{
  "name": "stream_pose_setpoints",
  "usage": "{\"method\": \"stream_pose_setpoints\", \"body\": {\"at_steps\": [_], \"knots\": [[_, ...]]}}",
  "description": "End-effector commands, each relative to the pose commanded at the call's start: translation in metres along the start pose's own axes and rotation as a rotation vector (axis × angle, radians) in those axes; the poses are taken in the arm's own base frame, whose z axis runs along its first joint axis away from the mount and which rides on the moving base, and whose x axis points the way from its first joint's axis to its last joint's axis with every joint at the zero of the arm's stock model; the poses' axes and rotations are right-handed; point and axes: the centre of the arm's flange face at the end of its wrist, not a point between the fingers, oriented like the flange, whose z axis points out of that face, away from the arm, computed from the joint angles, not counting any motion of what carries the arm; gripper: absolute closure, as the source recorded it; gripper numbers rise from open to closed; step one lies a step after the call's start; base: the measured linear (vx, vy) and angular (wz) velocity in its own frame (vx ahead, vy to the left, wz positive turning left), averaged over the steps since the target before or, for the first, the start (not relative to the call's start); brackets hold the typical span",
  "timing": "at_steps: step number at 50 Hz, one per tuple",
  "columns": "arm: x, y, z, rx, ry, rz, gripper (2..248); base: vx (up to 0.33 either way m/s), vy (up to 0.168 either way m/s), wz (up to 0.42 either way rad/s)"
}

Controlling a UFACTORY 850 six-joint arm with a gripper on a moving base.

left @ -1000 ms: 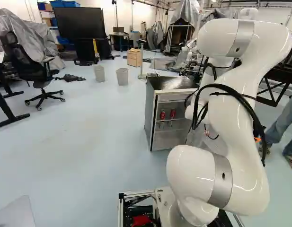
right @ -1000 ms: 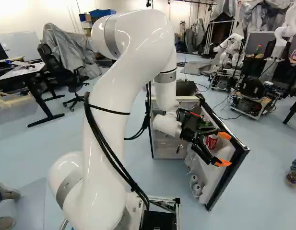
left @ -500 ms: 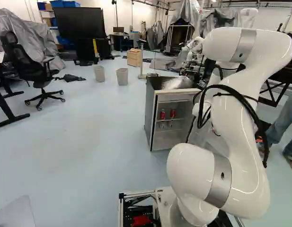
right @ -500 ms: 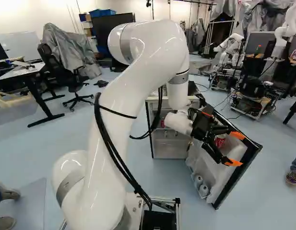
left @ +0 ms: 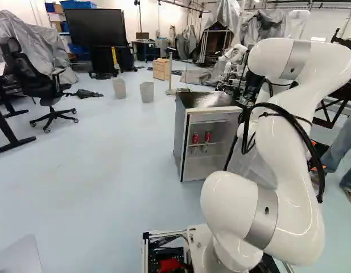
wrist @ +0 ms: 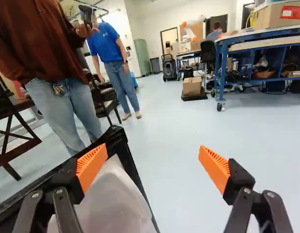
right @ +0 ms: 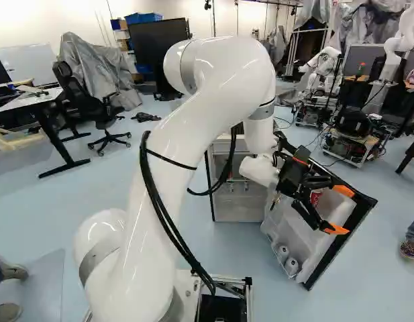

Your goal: Grab a drink from the fridge

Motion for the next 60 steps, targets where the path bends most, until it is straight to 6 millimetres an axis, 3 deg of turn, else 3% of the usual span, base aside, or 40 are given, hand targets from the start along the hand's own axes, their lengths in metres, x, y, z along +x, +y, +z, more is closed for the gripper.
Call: {"method": "stream_pose_setpoints", "body": {"at_steps": [29,60], "knots": [[0.013,0.038,-0.027,0.286,-0.029,-0.127,3,0.000,0.000,0.000],[0.027,0.082,-0.072,0.650,-0.084,-0.248,3,0.000,0.000,0.000]]}}
